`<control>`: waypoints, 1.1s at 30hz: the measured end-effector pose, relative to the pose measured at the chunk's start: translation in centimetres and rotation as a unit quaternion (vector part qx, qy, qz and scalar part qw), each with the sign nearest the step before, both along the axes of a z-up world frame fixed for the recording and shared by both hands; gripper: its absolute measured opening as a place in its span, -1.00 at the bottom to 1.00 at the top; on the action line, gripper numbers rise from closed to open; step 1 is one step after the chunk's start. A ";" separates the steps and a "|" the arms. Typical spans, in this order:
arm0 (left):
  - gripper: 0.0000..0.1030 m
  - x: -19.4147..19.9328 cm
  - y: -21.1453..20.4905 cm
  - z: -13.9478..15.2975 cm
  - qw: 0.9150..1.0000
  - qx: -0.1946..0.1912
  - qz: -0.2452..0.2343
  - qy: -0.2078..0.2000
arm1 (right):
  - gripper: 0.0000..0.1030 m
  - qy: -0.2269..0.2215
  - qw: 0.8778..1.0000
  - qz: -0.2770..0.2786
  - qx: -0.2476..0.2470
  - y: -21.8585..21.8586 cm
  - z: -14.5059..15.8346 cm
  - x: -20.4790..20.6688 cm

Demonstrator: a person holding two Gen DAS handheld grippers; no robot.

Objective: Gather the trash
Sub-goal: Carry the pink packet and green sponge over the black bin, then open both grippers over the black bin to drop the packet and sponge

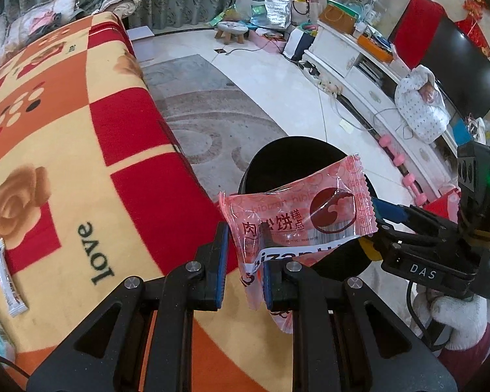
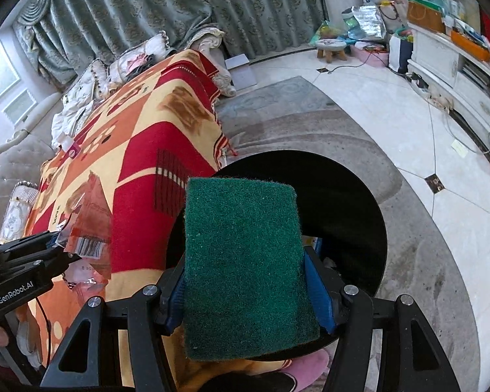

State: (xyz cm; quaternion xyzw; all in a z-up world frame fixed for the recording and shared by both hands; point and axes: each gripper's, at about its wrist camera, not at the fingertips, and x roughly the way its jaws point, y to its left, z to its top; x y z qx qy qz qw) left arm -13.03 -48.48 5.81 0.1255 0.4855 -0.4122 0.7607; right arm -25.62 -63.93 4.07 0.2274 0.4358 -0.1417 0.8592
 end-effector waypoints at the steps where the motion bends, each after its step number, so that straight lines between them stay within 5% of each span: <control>1: -0.71 0.0 -0.1 -0.1 1.000 0.001 0.000 0.000 | 0.18 0.000 1.000 -0.001 0.000 -0.1 0.0 0.0; 26: -0.66 -0.2 -2.9 -1.2 0.999 -0.017 -0.007 0.045 | 0.24 0.010 1.000 -0.017 -0.010 -1.2 -0.3 -0.9; 33: -0.11 -0.2 -3.0 -1.0 0.998 -0.037 -0.011 0.055 | 0.36 0.011 1.000 -0.026 -0.010 -1.7 -0.4 -1.2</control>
